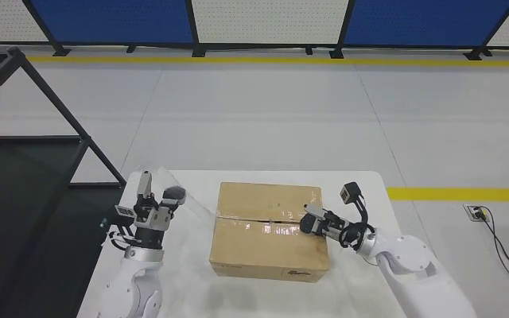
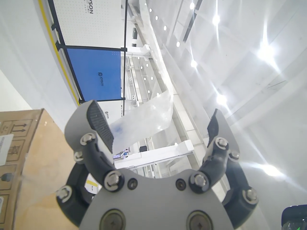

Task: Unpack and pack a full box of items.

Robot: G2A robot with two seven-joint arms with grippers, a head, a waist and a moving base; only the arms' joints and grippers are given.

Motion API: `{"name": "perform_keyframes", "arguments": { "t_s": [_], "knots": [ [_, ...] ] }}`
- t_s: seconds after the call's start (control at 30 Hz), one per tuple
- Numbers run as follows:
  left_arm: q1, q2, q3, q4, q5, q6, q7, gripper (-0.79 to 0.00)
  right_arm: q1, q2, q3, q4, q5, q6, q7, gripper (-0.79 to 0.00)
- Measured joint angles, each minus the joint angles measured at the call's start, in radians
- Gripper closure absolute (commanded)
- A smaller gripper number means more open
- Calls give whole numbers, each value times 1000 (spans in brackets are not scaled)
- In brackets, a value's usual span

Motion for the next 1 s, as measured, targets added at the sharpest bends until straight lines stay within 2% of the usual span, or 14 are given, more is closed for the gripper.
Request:
{"name": "perform_keyframes", "arguments": {
  "t_s": [0.37, 1.0],
  "knots": [
    [-6, -22, 75, -56, 57, 2, -10, -785, -12, -1, 12, -11, 4, -8, 1, -785],
    [-160, -84, 301, 72, 129, 88, -36, -785, -47, 2, 56, 4, 38, -38, 21, -785]
  ]
}}
